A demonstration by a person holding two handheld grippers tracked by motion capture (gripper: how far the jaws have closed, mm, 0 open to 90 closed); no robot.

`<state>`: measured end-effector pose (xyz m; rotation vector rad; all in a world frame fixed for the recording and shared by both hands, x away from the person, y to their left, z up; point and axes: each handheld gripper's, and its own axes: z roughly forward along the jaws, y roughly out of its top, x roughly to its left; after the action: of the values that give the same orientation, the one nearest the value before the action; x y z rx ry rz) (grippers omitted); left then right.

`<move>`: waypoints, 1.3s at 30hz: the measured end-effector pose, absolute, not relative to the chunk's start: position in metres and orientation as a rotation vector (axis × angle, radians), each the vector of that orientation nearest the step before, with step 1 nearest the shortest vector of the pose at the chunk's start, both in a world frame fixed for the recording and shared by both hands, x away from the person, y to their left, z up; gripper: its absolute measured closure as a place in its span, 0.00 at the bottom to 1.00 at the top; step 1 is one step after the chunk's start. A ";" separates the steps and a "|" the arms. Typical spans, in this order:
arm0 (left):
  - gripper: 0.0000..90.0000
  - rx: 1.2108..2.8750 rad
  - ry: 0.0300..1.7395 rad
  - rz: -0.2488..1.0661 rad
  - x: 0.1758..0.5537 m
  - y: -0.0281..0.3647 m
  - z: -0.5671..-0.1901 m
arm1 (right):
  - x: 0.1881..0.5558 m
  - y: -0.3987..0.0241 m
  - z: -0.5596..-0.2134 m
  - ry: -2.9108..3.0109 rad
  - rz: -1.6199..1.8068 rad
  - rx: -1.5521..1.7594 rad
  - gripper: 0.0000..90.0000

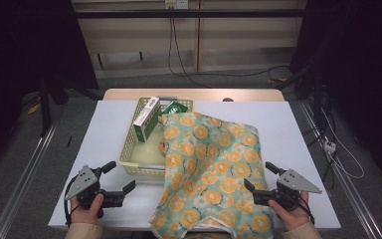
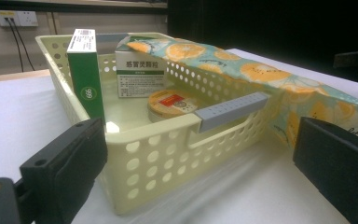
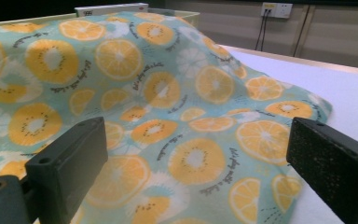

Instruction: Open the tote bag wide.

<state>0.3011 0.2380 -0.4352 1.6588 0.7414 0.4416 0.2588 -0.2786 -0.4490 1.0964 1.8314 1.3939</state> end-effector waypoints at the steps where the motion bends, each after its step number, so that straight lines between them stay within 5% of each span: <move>1: 0.03 1.659 0.742 0.441 0.301 0.238 -0.435 | 0.260 -0.279 -0.449 1.831 1.399 1.108 0.05; 12: 0.03 1.662 0.730 0.452 0.299 0.236 -0.434 | 0.283 -0.277 -0.441 1.902 1.283 1.179 0.06; 25: 0.03 1.662 0.725 0.460 0.299 0.239 -0.434 | 0.375 -0.293 -0.455 1.967 0.965 1.394 0.13; 39: 0.03 1.669 0.720 0.475 0.298 0.238 -0.434 | 0.411 -0.297 -0.464 2.014 0.886 1.512 0.41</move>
<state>0.2983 0.2383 -0.4340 1.6687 0.7202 0.4752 0.4114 -0.2965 -0.4641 1.5125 2.0136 0.8857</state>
